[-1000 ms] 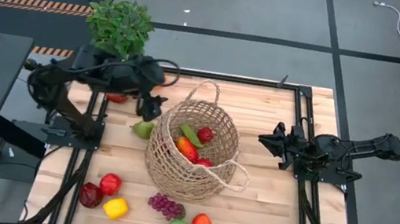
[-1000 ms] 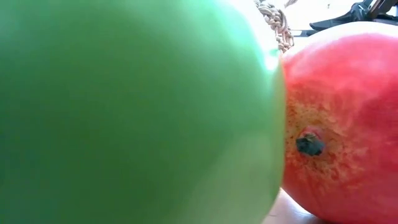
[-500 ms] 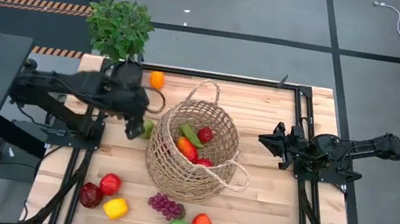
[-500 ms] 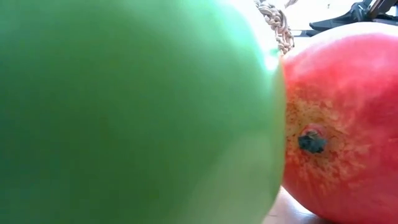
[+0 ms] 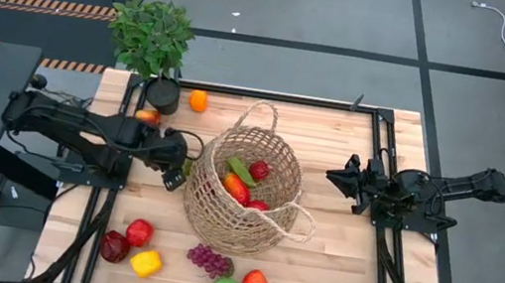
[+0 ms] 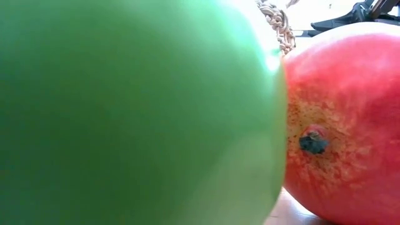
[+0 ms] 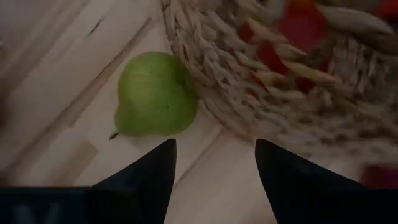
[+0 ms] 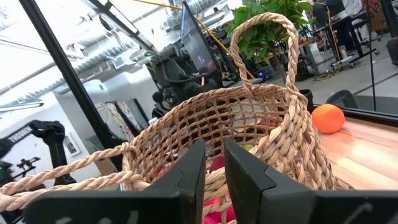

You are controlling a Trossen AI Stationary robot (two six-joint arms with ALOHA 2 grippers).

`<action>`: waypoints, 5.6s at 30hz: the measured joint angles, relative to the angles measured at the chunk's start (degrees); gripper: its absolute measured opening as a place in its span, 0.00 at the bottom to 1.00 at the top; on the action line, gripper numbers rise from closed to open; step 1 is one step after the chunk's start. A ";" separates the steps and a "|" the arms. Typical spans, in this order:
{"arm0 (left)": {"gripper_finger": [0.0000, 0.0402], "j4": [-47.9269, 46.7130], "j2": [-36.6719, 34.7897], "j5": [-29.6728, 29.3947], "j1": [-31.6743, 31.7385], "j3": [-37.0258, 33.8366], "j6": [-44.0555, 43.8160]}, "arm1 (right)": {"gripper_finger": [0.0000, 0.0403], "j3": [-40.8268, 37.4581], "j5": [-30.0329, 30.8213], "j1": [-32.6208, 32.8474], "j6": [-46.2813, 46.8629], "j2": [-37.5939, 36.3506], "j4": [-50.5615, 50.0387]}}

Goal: Build produce basket
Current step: Put the pear into the basket

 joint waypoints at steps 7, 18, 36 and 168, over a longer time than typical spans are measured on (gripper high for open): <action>0.52 7.08 -6.24 -5.93 0.02 -11.16 -13.42 | 0.16 0.00 0.00 0.02 0.00 0.00 0.00; 0.62 16.47 -7.51 -16.35 -0.11 -17.72 -28.18 | 0.16 0.00 0.00 0.00 0.00 0.00 -0.01; 0.79 26.55 -1.24 -23.26 -0.34 -21.86 -24.82 | 0.16 0.00 0.00 0.00 0.00 0.00 0.00; 0.71 70.27 0.08 -24.19 -2.69 20.41 118.97 | 0.16 0.00 0.00 0.00 0.00 0.00 0.00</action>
